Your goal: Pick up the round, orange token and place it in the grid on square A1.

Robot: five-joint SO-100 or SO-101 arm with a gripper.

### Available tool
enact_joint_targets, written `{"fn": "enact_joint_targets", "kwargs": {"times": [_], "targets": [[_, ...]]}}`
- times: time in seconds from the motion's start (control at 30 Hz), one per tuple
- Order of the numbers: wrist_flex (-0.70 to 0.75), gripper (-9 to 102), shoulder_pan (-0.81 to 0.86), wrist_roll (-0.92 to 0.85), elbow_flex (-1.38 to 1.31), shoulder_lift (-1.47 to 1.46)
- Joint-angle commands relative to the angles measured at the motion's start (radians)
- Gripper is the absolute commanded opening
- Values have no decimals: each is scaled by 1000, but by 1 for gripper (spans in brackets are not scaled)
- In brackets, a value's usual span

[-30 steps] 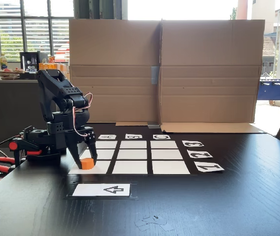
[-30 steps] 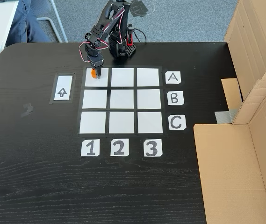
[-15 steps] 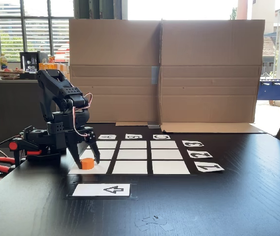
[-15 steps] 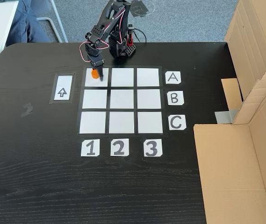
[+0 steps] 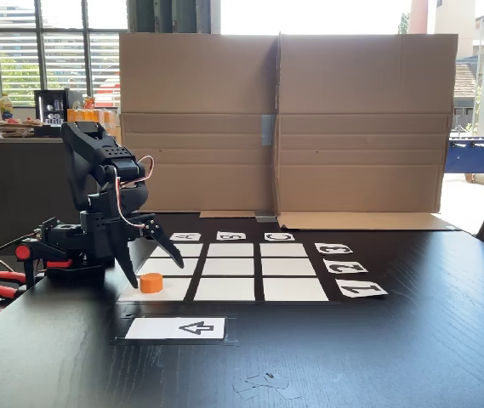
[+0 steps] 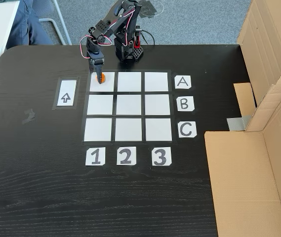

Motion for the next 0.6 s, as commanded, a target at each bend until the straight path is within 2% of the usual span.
{"fn": "enact_joint_targets", "kwargs": {"times": [0.0, 0.3, 0.57], "targets": [[-9, 43, 57, -3, -72, 57], [5, 43, 256, -3, -275, 150], [41, 39, 422, -46, -296, 305]]}}
